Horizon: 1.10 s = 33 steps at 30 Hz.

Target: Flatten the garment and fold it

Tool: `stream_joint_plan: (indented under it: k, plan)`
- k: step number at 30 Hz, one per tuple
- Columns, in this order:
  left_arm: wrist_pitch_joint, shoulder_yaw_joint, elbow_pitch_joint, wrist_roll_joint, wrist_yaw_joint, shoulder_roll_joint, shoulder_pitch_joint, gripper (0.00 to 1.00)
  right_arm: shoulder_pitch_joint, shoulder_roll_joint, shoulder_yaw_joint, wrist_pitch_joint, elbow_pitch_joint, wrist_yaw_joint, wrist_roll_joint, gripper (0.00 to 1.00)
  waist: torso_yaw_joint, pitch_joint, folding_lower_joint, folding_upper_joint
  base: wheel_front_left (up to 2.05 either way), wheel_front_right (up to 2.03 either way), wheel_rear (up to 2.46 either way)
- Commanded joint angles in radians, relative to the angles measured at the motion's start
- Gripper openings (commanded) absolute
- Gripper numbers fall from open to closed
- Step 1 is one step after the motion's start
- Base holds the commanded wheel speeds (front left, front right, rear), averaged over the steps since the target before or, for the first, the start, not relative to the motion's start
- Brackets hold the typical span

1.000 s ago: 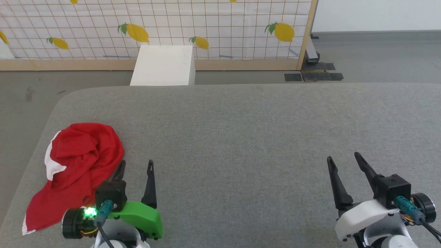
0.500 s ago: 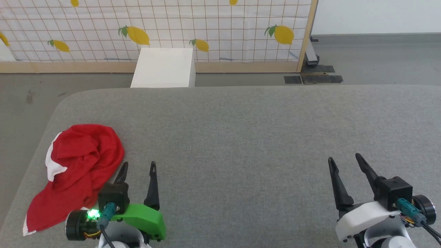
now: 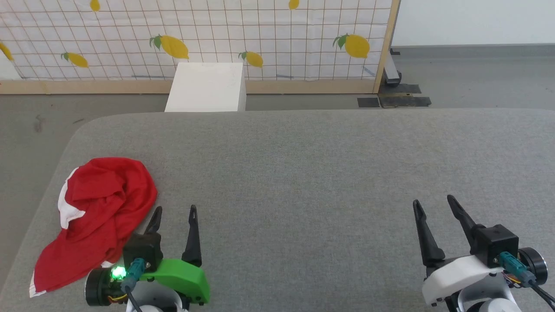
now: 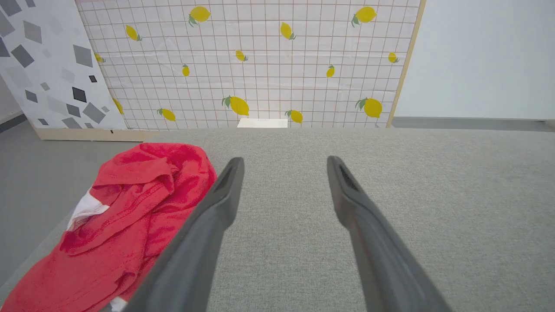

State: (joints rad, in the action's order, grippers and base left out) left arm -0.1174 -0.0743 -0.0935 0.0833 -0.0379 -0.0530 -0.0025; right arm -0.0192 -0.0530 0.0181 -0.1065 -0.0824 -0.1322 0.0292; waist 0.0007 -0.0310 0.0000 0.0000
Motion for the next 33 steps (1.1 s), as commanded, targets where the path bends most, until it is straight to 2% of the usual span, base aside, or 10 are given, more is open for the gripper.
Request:
stream_joint_plan:
  k: [1, 33]
  plan:
    - [-0.010, -0.001, -0.008, 0.007, -0.007, 0.001, -0.011, 1.00, 0.004, 0.001, -0.001, -0.011, -0.006, 0.001, 0.003, 1.00, 0.000, 0.000, 0.0000, 0.0000, 0.00, 0.00, 0.00]
    - [-0.076, 0.024, -0.062, 0.051, 0.013, 0.000, -0.010, 1.00, 0.010, 0.002, 0.008, -0.055, -0.059, 0.001, 0.023, 1.00, 0.006, -0.003, 0.0000, 0.0000, 0.00, 0.00, 0.00]
